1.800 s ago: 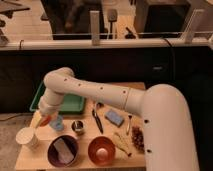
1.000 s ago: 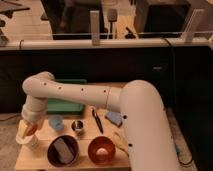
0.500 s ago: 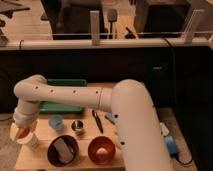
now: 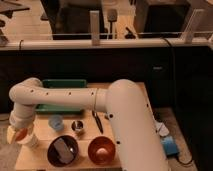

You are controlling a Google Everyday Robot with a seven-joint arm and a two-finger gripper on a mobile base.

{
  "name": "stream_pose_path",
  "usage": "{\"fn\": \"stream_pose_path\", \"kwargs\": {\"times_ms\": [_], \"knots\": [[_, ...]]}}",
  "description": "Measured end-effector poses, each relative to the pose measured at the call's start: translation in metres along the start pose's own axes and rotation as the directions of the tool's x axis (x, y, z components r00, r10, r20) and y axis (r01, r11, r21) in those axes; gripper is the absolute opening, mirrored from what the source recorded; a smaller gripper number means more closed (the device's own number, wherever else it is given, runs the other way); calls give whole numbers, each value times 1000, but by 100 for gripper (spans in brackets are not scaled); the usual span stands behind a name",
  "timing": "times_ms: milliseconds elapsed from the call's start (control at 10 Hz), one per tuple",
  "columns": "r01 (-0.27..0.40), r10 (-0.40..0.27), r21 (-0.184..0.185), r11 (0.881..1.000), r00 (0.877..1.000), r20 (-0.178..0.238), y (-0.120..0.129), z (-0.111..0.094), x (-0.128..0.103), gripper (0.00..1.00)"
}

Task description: Place apple in paper cup

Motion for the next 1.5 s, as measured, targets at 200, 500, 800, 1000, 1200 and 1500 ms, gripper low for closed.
{"fn": "stream_pose_path", "kwargs": {"times_ms": [200,500,800,1000,1200,1500], "knots": [[-12,12,-3,1000,1000,-18,2,-3,5,71],[-20,20,-6,1000,999,-28,5,-6,9,80],[-10,8,-33,999,999,-38,8,-7,9,80],[6,-8,-71,997,1000,-28,10,-9,7,80],[-10,10,-58,998,1000,0,14,-12,8,80],[-11,11,-54,998,1000,6,13,-11,9,80]]}}
